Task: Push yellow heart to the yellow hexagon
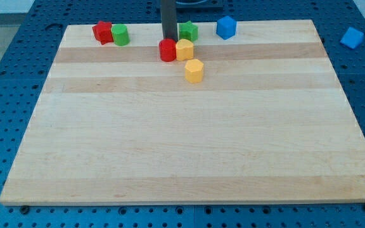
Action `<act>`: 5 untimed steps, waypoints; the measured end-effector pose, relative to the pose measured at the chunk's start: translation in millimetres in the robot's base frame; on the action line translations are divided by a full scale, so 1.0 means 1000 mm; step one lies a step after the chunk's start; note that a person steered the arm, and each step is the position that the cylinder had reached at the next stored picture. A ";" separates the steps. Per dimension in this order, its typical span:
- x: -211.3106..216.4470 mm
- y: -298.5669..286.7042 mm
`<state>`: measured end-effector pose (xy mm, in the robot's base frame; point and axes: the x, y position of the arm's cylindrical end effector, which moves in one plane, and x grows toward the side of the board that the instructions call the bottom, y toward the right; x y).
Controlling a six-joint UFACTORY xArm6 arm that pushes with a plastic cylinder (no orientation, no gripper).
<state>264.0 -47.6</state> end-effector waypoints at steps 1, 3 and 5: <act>0.001 0.000; -0.002 -0.010; -0.037 0.009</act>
<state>227.4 -38.2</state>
